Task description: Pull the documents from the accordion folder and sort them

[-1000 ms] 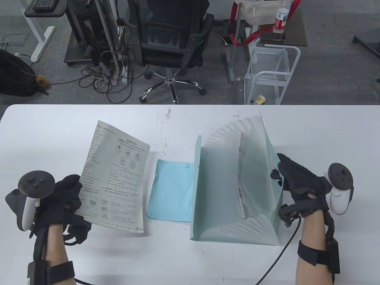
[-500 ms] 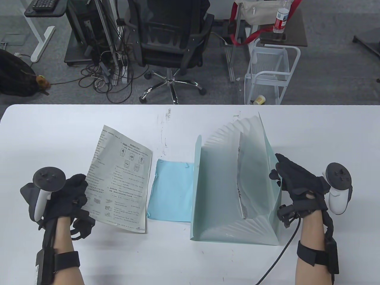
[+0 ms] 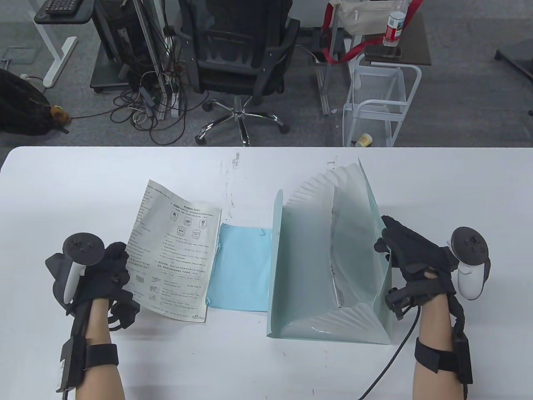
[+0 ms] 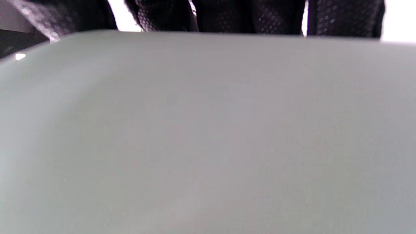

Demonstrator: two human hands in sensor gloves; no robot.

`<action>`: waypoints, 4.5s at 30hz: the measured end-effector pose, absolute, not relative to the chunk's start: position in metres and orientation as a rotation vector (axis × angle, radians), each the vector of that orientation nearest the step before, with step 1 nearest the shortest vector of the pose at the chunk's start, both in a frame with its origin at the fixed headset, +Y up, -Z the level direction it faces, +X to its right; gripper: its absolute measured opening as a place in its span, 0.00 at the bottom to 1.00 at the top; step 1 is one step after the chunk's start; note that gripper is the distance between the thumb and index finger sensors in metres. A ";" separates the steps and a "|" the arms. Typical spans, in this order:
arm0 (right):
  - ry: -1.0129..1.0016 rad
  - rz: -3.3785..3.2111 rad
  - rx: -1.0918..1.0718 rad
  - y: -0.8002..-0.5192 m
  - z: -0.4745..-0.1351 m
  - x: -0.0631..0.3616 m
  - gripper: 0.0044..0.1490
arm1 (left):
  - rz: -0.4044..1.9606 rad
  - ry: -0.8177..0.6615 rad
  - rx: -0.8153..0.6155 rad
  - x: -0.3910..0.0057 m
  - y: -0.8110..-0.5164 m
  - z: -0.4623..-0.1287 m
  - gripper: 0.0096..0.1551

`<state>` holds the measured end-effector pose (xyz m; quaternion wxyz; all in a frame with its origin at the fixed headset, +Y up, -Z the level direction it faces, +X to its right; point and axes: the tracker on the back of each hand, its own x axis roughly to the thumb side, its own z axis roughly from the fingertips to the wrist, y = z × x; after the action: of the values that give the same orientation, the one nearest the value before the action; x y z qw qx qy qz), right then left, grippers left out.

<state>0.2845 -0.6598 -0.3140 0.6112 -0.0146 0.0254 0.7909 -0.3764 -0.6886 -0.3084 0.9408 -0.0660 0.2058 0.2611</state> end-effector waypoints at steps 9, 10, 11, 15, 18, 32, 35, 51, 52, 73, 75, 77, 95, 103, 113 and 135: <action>0.063 1.827 -0.034 -0.660 -0.314 0.284 0.41 | 0.537 0.433 -0.157 -0.382 -0.706 -0.313 0.24; 0.064 1.829 -0.034 -0.660 -0.314 0.284 0.41 | 0.534 0.434 -0.164 -0.383 -0.708 -0.314 0.24; 0.064 1.830 -0.034 -0.660 -0.314 0.284 0.41 | 0.531 0.436 -0.168 -0.384 -0.709 -0.314 0.24; 0.066 1.837 -0.032 -0.660 -0.315 0.283 0.41 | 0.533 0.444 -0.182 -0.386 -0.714 -0.315 0.24; 0.069 1.841 -0.030 -0.660 -0.315 0.283 0.41 | 0.529 0.450 -0.176 -0.388 -0.716 -0.315 0.25; 0.077 1.835 -0.023 -0.660 -0.315 0.281 0.41 | 0.555 0.382 -0.120 -0.374 -0.676 -0.304 0.37; 0.073 1.833 -0.024 -0.659 -0.315 0.281 0.41 | 0.526 0.262 -0.078 -0.342 -0.644 -0.305 0.39; 0.083 1.785 -0.009 -0.659 -0.315 0.285 0.40 | 0.319 -0.372 0.004 -0.089 -0.549 -0.273 0.43; 0.085 1.785 -0.007 -0.659 -0.315 0.285 0.40 | 0.285 -0.408 -0.022 -0.070 -0.555 -0.272 0.43; 0.099 1.777 0.006 -0.660 -0.315 0.285 0.40 | 0.087 -0.400 -0.223 0.046 -0.600 -0.288 0.33; 0.101 1.767 0.006 -0.660 -0.315 0.286 0.41 | 0.088 -0.417 -0.263 0.050 -0.605 -0.289 0.30; 0.100 1.764 0.005 -0.660 -0.315 0.287 0.40 | 0.069 -0.421 -0.278 0.053 -0.610 -0.292 0.30; 0.113 1.728 0.015 -0.661 -0.314 0.291 0.40 | 0.063 -0.383 -0.388 0.054 -0.636 -0.312 0.33; 0.113 1.715 0.015 -0.662 -0.314 0.293 0.40 | 0.038 -0.436 -0.421 0.054 -0.638 -0.314 0.32; 0.098 1.699 0.000 -0.661 -0.312 0.298 0.40 | 0.192 -0.478 -0.159 0.030 -0.595 -0.303 0.33; 0.102 1.720 0.005 -0.663 -0.314 0.298 0.40 | 0.244 -0.593 0.144 -0.010 -0.574 -0.290 0.24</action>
<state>0.2981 -0.6630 -0.3138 0.6514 0.0021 0.0449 0.7574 -0.0104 -0.5745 -0.2898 0.9465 0.0705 -0.2911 0.1198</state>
